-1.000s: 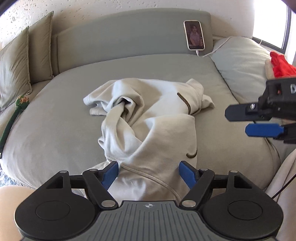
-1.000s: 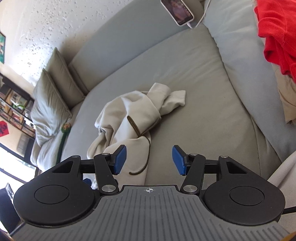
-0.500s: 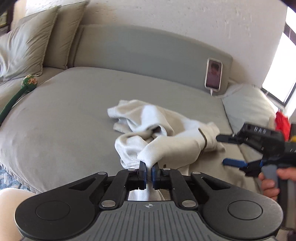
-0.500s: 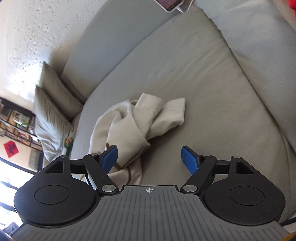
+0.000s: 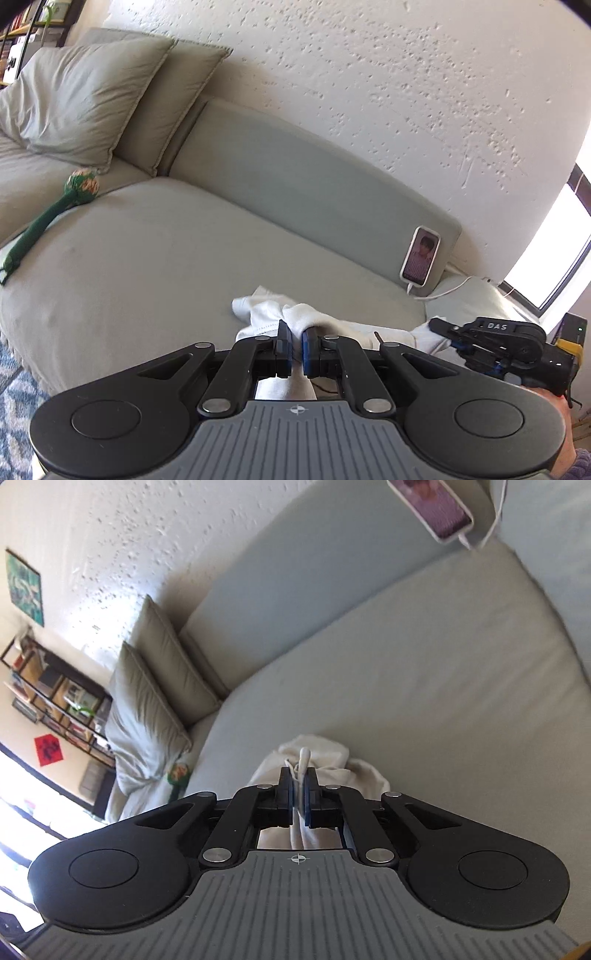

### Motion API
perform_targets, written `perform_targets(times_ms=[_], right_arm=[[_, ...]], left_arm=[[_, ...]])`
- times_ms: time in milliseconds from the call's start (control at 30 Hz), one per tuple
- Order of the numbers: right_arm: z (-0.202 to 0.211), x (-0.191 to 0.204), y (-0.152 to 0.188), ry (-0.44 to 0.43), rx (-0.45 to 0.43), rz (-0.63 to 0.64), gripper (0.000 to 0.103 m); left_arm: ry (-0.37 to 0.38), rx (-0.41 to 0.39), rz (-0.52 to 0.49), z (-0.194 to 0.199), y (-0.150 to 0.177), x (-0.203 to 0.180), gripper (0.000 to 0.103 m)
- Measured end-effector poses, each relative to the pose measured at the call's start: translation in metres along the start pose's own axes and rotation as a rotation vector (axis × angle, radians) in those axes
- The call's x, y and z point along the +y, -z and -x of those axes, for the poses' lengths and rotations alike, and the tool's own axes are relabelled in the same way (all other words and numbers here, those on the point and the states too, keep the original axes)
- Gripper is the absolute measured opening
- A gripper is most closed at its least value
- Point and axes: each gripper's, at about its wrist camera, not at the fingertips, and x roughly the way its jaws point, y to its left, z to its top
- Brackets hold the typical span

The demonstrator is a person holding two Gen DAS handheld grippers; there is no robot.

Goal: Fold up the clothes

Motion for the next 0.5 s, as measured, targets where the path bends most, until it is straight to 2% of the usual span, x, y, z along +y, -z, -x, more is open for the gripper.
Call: perform_targets(times_ms=[133,200,267,367,500], right_arm=[[0.086,0.019,-0.035,0.041,-0.282,0.036,0.005],[0.136,0.02,-0.049,0.043,-0.424,0.009,0.005],[0.179,0.017,-0.059,0.035,-0.513,-0.024,0.005],[0.219,0.02,-0.061,0.069,-0.597,-0.028,0.005],[0.249,0.022,-0.056,0.102,-0.64,-0.023,0.005]], left_arm=[[0.103,-0.142,0.003,0.041,-0.026,0.0,0.004],[0.153,-0.186,0.045,0.058,-0.036,0.005,0.004],[0.182,-0.2,0.067,0.066,-0.04,0.007,0.004],[0.201,-0.186,0.076,0.068,-0.041,0.004,0.004],[0.224,-0.165,0.088,0.071,-0.042,0.0,0.004]])
